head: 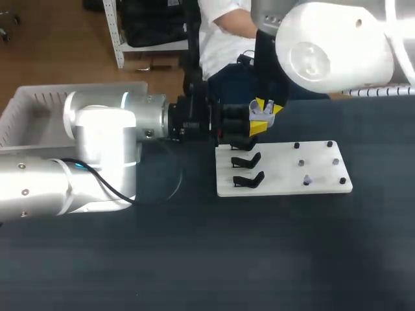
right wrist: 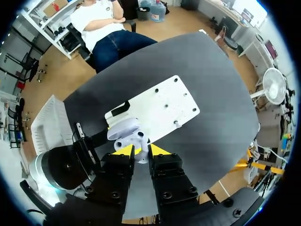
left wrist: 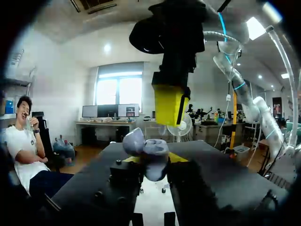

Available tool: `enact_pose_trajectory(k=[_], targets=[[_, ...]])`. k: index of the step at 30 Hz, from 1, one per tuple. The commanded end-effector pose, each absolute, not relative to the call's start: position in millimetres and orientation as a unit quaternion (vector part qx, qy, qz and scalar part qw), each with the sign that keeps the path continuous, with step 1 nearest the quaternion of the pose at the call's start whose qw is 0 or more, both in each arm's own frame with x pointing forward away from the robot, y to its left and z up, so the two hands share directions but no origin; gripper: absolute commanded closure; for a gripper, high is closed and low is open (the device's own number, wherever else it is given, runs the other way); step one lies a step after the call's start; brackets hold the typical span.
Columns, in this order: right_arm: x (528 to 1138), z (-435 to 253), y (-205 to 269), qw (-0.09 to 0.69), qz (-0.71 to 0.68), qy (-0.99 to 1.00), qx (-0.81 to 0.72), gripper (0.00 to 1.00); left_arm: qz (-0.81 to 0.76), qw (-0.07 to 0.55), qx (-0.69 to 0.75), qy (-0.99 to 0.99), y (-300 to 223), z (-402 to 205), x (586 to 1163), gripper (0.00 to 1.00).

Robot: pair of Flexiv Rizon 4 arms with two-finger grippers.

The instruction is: Pick up each earbud case from the left stands, insert the matching earbuds, close the lid, and place the case in the box.

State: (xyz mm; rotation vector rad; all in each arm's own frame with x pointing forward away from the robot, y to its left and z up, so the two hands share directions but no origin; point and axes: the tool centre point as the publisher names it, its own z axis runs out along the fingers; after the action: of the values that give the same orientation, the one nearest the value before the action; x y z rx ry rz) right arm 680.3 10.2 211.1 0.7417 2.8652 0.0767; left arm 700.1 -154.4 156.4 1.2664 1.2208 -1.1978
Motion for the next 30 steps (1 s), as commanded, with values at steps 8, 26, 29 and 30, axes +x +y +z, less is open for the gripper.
enact_pose_trajectory(k=[8,26,29,30], targets=[[684.9,209.7,14.5,0.088,0.023,0.965,0.245,1.0,-0.491,0.489,0.519,0.501,-154.2,155.6,698.2,1.0],[688.9,204.9,16.2,0.088,0.023,0.966,0.243,1.0,-0.491,0.489,0.519,0.501,-154.2,155.6,698.2,1.0],[689.1,204.7,16.1,0.088,0.023,0.966,0.244,1.0,-0.491,0.489,0.519,0.501,-154.2,155.6,698.2,1.0],[689.2,204.4,15.9,0.088,0.024,0.966,0.244,1.0,-0.491,0.489,0.519,0.501,-154.2,155.6,698.2,1.0]])
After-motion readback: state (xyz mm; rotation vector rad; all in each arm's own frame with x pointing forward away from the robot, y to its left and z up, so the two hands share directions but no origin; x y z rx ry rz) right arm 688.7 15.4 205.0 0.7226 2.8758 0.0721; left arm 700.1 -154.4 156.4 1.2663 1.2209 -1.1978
